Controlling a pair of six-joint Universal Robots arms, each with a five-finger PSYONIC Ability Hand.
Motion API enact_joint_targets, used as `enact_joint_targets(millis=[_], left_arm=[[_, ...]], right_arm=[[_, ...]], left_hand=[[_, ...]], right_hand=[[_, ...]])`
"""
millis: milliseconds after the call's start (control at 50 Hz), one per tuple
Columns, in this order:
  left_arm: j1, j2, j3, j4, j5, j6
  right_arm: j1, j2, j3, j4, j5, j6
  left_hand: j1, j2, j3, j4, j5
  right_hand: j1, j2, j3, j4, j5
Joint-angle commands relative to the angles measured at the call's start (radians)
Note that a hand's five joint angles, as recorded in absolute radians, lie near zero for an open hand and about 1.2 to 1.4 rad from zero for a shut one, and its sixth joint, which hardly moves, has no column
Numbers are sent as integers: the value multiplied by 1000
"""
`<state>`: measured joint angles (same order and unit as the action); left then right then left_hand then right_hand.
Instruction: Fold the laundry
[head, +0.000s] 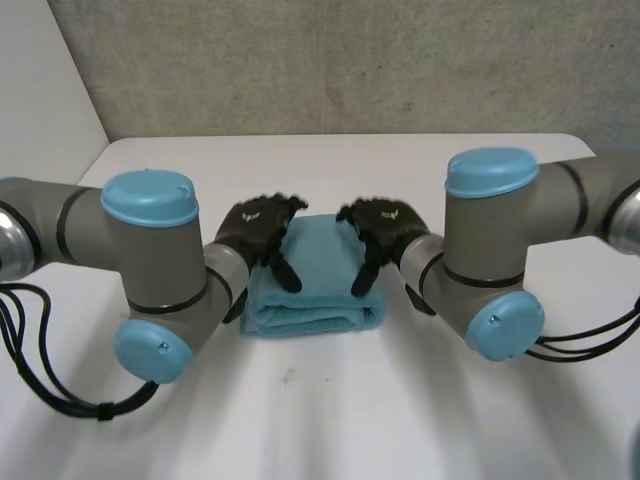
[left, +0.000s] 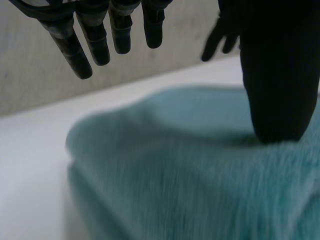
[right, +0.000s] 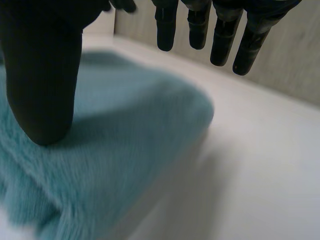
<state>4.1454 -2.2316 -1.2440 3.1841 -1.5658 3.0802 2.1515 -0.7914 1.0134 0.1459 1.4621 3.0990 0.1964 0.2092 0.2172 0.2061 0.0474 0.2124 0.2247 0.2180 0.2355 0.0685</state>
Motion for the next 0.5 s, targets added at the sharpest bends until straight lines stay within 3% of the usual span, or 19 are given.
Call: enact_joint_targets(millis=[20, 140, 240, 300, 340, 500], left_arm=[[32, -17, -32, -53, -85, 14], [53, 70, -46, -88, -82, 20], [39, 184, -26, -111, -72, 28], [49, 274, 26, -176, -59, 51], [53, 316, 60, -217, -56, 66], [142, 481, 133, -394, -49, 112]], right_arm=[[-5, 83, -88, 98, 1, -13], [-19, 37, -116, 100, -3, -5], [-27, -112, -144, 95, 12, -3], [-42, -232, -153, 89, 40, 21], [-94, -340, -150, 86, 102, 39], [-200, -521, -52, 121, 196, -35]], left_hand=[[-18, -31, -39, -28, -44], [-22, -35, -43, -32, -47], [-21, -34, -42, -31, -47], [-21, -34, -42, -31, -47], [-22, -35, -43, -32, -47], [-21, -34, -42, -31, -47]], right_hand=[[-38, -50, -43, -61, -68], [-38, -50, -43, -61, -68], [-38, -50, -43, -61, -68], [-38, -50, -43, -61, -68], [-38, -50, -43, -61, -68], [-38, -50, -43, -61, -68]])
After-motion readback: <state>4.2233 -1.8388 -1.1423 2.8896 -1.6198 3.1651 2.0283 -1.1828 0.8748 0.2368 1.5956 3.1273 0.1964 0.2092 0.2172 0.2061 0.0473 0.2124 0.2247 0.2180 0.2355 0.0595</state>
